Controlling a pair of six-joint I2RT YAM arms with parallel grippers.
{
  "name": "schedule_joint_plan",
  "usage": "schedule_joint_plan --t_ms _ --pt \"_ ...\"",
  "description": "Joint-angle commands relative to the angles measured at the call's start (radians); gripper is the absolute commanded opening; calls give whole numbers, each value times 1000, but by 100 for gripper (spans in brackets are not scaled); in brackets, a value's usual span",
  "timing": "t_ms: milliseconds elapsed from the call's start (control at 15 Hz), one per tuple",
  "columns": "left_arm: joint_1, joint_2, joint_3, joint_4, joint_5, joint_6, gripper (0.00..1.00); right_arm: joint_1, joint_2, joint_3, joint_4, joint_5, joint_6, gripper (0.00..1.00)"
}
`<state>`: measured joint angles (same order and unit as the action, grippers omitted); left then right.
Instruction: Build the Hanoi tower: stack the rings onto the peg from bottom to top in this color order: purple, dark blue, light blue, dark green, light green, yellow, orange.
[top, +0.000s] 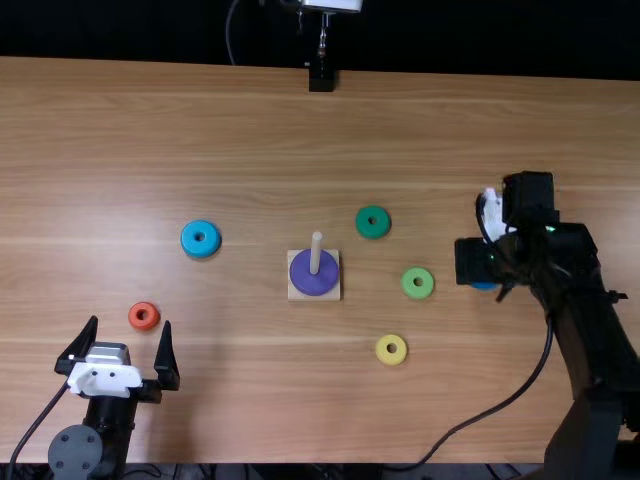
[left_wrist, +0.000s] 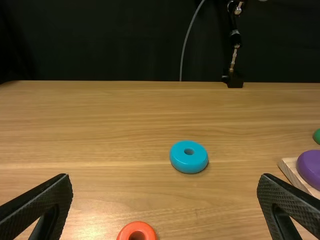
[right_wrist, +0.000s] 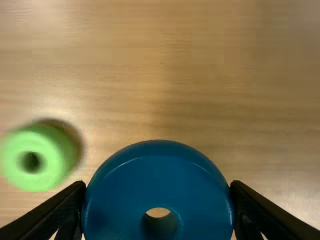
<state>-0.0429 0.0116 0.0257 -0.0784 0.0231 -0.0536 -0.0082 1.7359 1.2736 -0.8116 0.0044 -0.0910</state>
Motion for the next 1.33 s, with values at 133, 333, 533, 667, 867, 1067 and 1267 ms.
schedule_joint_plan --t_ms 133,333,533,667,867,1067,1267 --pt "11 -12 -26 1 8 6 100 149 2 138 -7 -3 -21 0" --pt "11 -12 -26 -1 8 6 100 275 2 227 -10 -3 -25 0" --pt "11 -12 -26 1 8 6 100 359 2 282 -73 -4 -23 0" --pt "11 -12 -26 1 8 6 100 406 5 360 -156 -23 -10 0" --pt "11 -12 -26 1 8 6 100 461 5 468 -217 -38 45 0" --pt "11 -12 -26 1 8 6 100 517 11 538 -217 -38 65 0" --pt "11 -12 -26 1 8 6 100 571 13 573 -217 -38 71 0"
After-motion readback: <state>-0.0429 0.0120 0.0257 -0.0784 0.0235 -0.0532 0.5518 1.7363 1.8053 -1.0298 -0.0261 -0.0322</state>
